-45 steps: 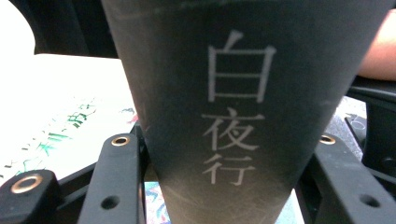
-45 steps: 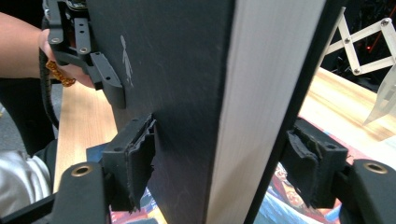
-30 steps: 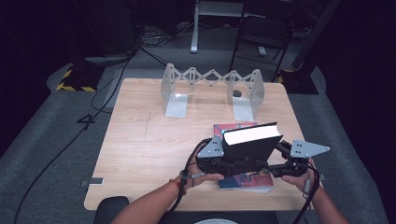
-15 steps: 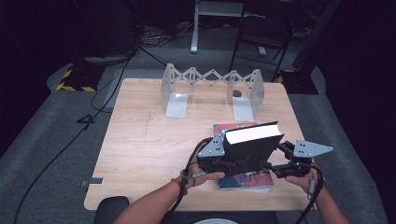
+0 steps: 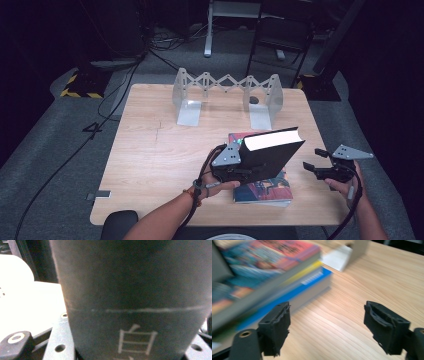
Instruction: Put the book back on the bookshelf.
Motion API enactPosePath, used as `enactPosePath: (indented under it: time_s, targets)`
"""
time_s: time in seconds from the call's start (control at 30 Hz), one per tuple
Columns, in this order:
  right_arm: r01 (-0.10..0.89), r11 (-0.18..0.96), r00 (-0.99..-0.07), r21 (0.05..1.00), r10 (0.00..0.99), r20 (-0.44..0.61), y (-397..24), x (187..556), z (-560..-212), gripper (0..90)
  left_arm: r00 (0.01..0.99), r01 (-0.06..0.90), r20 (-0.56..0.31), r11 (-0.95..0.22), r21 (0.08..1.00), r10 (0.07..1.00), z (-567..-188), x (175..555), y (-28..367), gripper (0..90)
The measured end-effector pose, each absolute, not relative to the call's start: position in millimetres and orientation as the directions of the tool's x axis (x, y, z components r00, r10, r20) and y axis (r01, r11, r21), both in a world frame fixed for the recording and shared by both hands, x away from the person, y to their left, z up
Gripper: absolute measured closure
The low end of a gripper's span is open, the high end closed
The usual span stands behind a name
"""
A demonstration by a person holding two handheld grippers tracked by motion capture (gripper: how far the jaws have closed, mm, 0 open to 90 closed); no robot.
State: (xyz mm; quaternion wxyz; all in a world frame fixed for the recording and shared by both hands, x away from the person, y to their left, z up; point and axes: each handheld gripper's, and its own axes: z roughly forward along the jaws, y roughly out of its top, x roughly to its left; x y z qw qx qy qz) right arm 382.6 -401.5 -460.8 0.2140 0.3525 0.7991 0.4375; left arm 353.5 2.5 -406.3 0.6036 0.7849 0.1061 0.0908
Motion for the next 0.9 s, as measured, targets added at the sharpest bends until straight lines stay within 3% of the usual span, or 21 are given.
enactPosePath:
  time_s: [0.5,0.9]
  targets:
    - [0.446,0.359,-0.62,0.82,0.785,-0.007,-404.7,391.3,-476.5,26.4,0.954,0.016,0.06,-0.25,0.968,0.295,-390.5,359.5,7.0,53.2]
    - [0.444,0.346,-0.618,0.827,0.786,0.002,-406.5,391.5,-476.2,26.9,0.921,-0.019,0.111,-0.242,0.97,0.374,-374.8,372.2,24.1,53.2]
